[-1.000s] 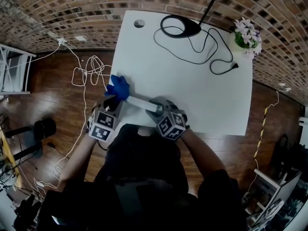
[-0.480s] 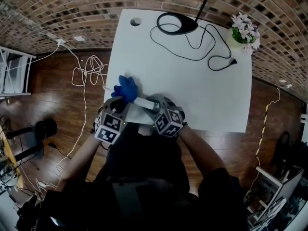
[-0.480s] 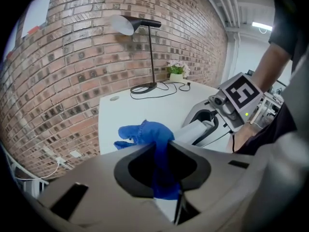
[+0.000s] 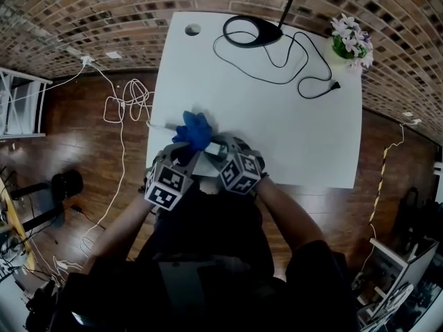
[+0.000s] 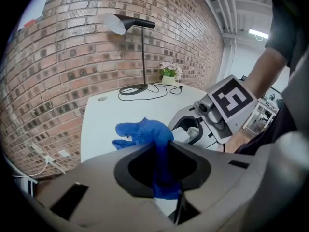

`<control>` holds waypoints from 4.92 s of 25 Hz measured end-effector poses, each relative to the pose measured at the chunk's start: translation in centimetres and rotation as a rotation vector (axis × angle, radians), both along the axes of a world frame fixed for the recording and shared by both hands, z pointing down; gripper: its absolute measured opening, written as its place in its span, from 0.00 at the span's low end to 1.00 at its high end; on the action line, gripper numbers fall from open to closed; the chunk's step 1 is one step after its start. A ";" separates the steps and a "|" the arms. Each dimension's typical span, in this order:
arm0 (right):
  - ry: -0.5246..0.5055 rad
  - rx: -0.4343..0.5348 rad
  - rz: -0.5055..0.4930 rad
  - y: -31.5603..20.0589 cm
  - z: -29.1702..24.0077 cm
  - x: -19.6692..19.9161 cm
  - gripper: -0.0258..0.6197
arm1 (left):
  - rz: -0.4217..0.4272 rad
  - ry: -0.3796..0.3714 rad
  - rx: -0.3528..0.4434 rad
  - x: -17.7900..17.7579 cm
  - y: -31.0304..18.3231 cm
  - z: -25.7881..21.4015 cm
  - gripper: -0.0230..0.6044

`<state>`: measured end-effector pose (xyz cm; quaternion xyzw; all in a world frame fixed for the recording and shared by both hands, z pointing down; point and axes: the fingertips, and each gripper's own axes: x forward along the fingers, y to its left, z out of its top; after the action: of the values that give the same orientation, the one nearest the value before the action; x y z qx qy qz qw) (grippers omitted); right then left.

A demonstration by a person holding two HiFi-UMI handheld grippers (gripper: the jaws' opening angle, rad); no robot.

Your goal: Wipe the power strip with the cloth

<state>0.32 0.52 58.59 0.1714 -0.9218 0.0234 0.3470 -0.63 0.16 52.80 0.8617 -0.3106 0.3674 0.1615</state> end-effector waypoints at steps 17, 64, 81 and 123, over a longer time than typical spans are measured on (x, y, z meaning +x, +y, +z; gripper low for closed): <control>-0.004 0.009 -0.005 -0.1 -0.2 -0.1 0.28 | 0.071 0.182 -0.114 6.2 2.6 -0.5 0.16; 0.409 0.443 -0.102 -2.0 -1.4 0.7 0.28 | 0.037 0.251 -0.175 -4.1 -1.3 -1.8 0.17; 0.131 0.137 0.059 -1.2 -1.1 3.6 0.62 | 0.159 0.069 -0.022 -2.8 1.5 -0.9 0.17; 0.007 -0.111 -0.022 1.8 0.2 1.2 0.48 | -0.016 0.256 -0.142 -4.2 1.2 -4.3 0.42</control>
<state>1.56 2.32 58.75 0.1418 -0.9196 0.0698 0.3596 -4.80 1.35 48.55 0.8854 -0.2674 0.2745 0.2631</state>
